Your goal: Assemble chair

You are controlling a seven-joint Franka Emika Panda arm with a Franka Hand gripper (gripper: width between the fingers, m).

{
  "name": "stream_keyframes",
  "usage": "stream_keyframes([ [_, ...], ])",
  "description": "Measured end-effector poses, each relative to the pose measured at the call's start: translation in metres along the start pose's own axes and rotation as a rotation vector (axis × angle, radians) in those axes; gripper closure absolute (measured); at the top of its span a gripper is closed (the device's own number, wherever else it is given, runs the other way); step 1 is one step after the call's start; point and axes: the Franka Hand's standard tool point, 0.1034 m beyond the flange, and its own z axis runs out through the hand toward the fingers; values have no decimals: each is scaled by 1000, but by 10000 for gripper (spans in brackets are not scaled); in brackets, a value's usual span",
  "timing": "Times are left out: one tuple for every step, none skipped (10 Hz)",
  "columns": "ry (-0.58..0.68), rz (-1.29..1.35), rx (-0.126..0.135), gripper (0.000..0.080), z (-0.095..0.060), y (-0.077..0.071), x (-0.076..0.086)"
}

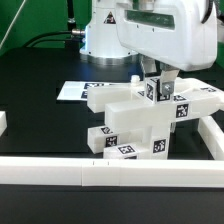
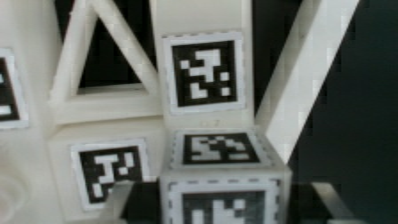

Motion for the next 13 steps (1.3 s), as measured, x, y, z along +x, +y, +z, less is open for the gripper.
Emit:
stream_keyframes([
  [-1, 63, 1, 514, 0, 0, 0],
  [-15, 152, 18, 514, 0, -1, 1],
  [-21, 225, 23, 514, 0, -2, 0],
  [-23, 309, 23, 514, 1, -2, -2],
  [-23, 351, 24, 514, 1, -3, -2],
  [-23, 367, 23, 442, 1, -3, -3],
  [-23, 365, 23, 442, 1, -3, -3],
  [-23, 354, 21, 258, 1, -3, -3],
  [-26, 283, -1, 258, 0, -3, -4],
  [-27, 276, 1, 169, -1, -4, -5],
  [-27, 238, 0, 156, 0, -3, -5],
  [-26, 141, 1, 156, 0, -3, -5],
  [-26, 68, 2, 156, 0, -3, -5],
])
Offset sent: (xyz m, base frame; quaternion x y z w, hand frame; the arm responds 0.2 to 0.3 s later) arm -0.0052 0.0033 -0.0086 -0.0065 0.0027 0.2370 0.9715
